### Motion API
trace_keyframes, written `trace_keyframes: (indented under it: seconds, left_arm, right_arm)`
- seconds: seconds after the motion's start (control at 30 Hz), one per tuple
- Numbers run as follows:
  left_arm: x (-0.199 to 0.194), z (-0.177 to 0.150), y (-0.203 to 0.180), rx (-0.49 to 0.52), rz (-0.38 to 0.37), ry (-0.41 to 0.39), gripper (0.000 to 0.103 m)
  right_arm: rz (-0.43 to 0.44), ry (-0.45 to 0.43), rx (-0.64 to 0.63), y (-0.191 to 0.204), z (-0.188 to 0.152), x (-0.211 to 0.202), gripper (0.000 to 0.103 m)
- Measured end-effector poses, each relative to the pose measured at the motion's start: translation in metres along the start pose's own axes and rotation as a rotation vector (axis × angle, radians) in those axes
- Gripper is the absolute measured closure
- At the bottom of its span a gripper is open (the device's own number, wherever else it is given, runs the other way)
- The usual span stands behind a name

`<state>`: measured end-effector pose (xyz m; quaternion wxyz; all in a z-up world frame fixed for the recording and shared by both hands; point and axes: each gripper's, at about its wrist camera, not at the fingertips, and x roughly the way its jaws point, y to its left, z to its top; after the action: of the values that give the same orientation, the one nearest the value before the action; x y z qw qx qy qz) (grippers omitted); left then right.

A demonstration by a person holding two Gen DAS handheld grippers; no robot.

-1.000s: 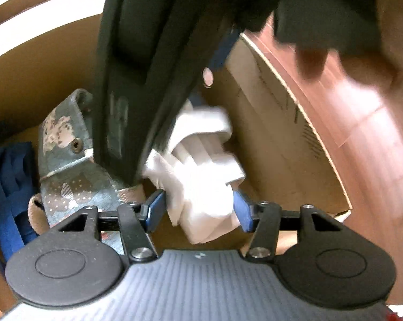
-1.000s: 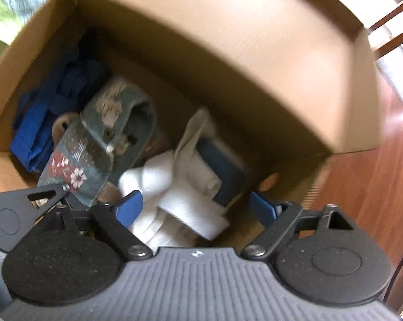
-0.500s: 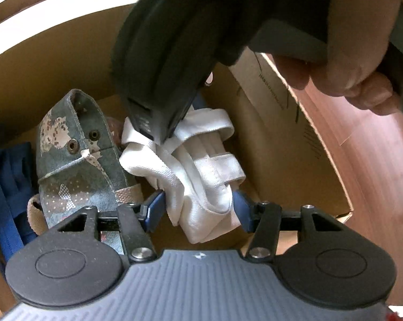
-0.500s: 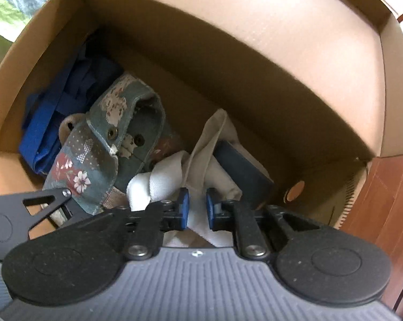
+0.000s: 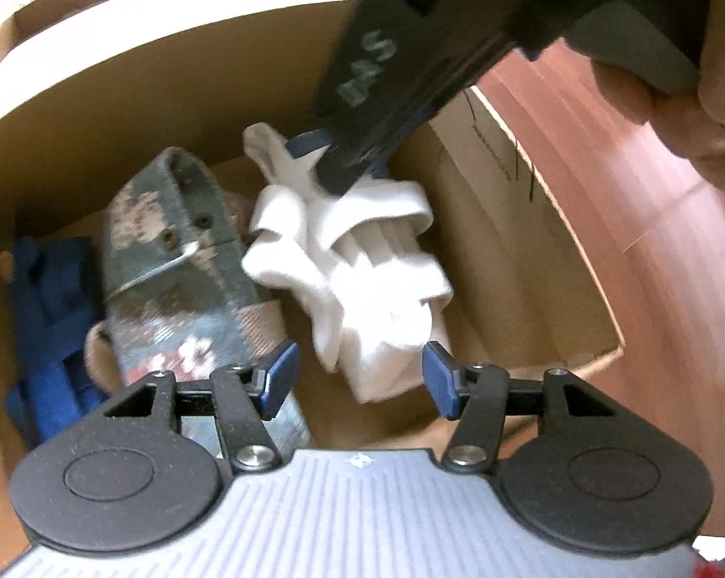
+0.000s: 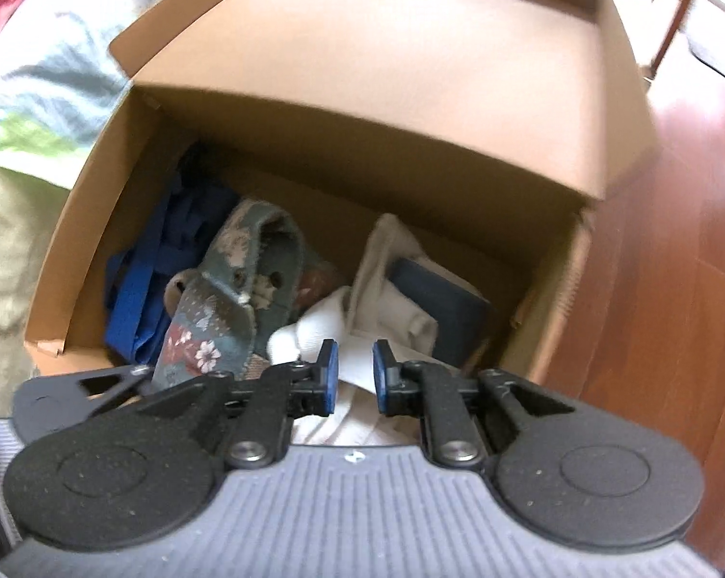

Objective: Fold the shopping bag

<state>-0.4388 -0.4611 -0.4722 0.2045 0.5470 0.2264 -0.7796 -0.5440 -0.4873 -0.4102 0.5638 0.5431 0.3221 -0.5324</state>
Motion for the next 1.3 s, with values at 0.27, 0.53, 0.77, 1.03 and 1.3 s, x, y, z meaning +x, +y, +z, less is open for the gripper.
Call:
trace_keyframes:
  seconds: [0.27, 0.53, 0.77, 1.03, 1.3]
  left_arm:
    - [-0.08, -0.01, 0.023, -0.063, 0.091, -0.038, 0.041]
    - [-0.132, -0.034, 0.01, -0.137, 0.189, -0.071, 0.036]
    - [-0.172, -0.042, -0.019, -0.145, 0.321, -0.126, 0.028]
    - [-0.244, -0.068, -0.032, -0.286, 0.335, -0.288, 0.017]
    - [-0.297, -0.105, -0.052, -0.428, 0.4, -0.419, 0.016]
  right_arm:
    - [-0.011, -0.072, 0.113, -0.013, -0.019, -0.03, 0.074]
    - [0.06, -0.071, 0.123, 0.01, -0.085, -0.056, 0.064]
    - [0.037, -0.135, 0.126, 0.023, -0.116, -0.084, 0.027]
    - [0.033, -0.281, 0.136, 0.028, -0.134, -0.136, 0.005]
    - [0.003, -0.365, 0.041, 0.056, -0.159, -0.168, 0.002]
